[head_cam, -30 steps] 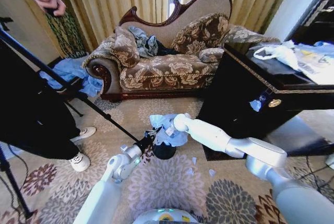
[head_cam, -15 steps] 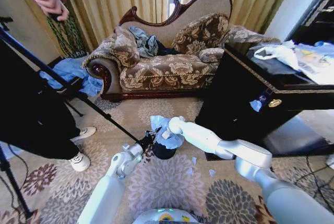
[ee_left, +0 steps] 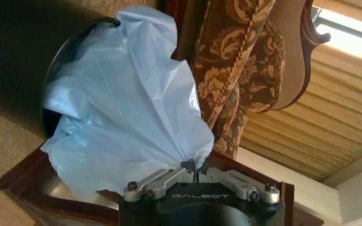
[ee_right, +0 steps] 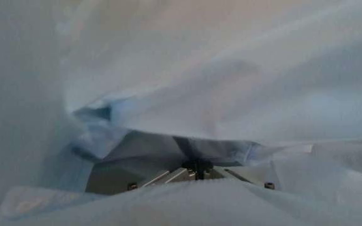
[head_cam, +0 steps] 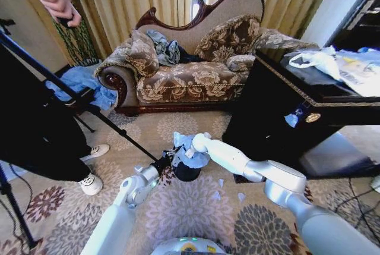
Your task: Place a garbage bag over the trash bin.
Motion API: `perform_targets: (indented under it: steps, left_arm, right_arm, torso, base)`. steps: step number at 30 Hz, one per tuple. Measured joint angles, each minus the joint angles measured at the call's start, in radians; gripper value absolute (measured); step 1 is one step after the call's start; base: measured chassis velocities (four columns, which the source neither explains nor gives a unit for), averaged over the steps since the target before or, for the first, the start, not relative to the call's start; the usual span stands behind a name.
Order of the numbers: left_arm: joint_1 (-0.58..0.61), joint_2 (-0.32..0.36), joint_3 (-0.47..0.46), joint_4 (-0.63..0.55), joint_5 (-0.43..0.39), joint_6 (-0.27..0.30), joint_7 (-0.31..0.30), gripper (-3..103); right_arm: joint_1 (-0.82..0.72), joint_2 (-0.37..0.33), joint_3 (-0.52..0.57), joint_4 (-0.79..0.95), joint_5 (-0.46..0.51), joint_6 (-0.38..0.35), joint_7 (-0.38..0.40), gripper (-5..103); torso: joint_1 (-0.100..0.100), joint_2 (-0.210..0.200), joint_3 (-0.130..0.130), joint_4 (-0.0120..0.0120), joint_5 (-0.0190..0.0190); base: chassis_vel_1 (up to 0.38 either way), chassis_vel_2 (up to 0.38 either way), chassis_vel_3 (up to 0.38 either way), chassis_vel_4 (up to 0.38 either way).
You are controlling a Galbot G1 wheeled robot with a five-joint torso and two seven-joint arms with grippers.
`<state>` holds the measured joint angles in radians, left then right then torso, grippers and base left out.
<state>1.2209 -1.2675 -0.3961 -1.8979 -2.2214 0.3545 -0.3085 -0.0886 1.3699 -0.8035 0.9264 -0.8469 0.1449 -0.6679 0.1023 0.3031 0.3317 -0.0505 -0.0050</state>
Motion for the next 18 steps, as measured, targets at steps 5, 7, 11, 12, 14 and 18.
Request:
perform_targets:
  steps: [5, 7, 11, 12, 14, 18]
  left_arm:
    - [-0.004, 0.0, -0.014, 0.007, 0.004, -0.001, 0.002, 0]
    - [-0.005, 0.0, -0.018, 0.009, 0.004, -0.002, 0.002, 0]
    - [-0.016, 0.0, -0.043, 0.017, 0.003, -0.004, 0.005, 0]
    - [-0.02, 0.0, -0.047, 0.02, 0.003, -0.005, 0.005, 0]
    - [-0.04, 0.0, -0.059, 0.038, 0.002, -0.007, 0.005, 0]
    - [-0.065, 0.005, -0.077, 0.055, -0.002, -0.008, 0.005, 0]
  right_arm:
    - [-0.011, 0.004, 0.001, -0.023, -0.041, 0.013, -0.007, 0]
    - [-0.012, 0.008, 0.002, -0.03, -0.048, 0.017, -0.008, 0]
    - [-0.014, 0.011, -0.002, -0.038, -0.07, 0.026, -0.013, 0]
    - [-0.014, 0.01, -0.005, -0.038, -0.072, 0.027, -0.015, 0]
    - [-0.013, 0.008, -0.018, -0.038, -0.078, 0.032, -0.022, 0]
    - [-0.008, 0.009, -0.046, -0.042, -0.078, 0.041, -0.034, 0]
  torso:
    - [0.0, 0.0, 0.0, 0.0, 0.0]
    - [0.0, 0.0, 0.0, 0.0, 0.0]
    - [0.0, 0.0, 0.0, 0.0001, 0.0]
    - [0.0, 0.0, 0.0, 0.0001, 0.0]
    - [0.0, 0.0, 0.0, 0.0, -0.0001]
    - [0.0, 0.0, 0.0, 0.0, 0.0]
  base:
    - [0.0, 0.0, 0.0, 0.0]
    - [0.0, 0.0, 0.0, 0.0]
    - [0.0, 0.0, 0.0, 0.0]
    - [0.0, 0.0, 0.0, 0.0]
    - [0.0, 0.0, 0.0, 0.0]
    - [0.0, 0.0, 0.0, 0.0]
